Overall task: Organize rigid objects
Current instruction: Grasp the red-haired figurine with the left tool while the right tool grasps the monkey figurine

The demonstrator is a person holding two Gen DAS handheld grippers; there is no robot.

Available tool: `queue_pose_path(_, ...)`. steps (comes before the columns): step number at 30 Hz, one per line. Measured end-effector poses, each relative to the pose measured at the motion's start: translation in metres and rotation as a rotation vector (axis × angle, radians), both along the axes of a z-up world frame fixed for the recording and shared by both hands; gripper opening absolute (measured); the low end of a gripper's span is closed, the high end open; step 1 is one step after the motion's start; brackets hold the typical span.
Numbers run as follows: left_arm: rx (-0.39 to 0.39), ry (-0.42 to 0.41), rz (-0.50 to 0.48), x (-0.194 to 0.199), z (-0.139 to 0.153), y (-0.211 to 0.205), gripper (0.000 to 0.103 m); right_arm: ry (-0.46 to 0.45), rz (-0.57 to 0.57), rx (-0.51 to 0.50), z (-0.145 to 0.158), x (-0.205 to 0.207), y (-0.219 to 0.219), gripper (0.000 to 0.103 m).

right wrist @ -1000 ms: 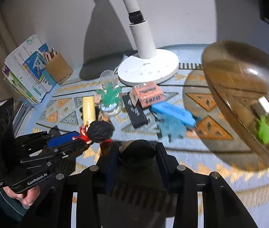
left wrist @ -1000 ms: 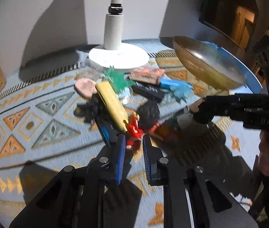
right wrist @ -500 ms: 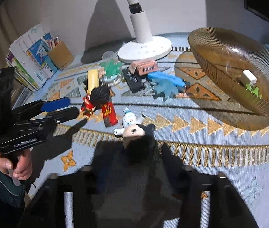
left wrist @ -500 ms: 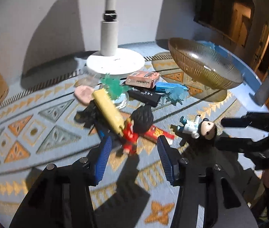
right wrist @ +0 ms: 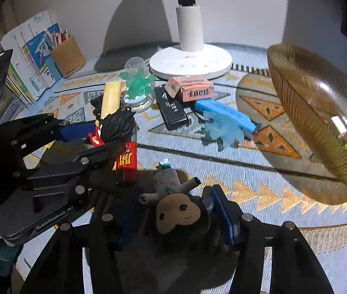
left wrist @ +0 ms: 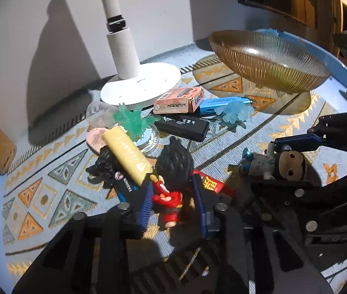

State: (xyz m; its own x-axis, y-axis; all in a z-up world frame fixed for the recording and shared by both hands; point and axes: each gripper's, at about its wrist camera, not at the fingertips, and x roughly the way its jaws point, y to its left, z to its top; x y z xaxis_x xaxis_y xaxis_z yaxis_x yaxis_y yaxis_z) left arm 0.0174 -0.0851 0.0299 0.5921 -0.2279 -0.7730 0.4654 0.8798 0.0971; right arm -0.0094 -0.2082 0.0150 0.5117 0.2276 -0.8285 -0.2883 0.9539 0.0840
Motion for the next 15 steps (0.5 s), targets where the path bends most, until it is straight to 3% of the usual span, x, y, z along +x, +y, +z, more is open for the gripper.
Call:
queue_pose_path(3,-0.119,0.012,-0.005,-0.014,0.015,0.015,0.024,-0.022,-0.01,-0.01,0.004,-0.007,-0.001,0.055)
queue_pose_path(5,-0.156,0.009,-0.003,-0.027,0.026,0.022,0.023,-0.027,-0.025,0.018,0.012,-0.014,-0.008,0.055)
queue_pose_path(9,-0.193,0.036,-0.011,-0.053,0.035,0.033,0.023,-0.064,-0.049,0.043,0.031,-0.04,-0.023,0.055)
queue_pose_path(15,-0.214,0.123,0.032,-0.068,0.011,0.048,0.023,-0.051,-0.087,-0.001,0.027,-0.063,-0.036,0.055)
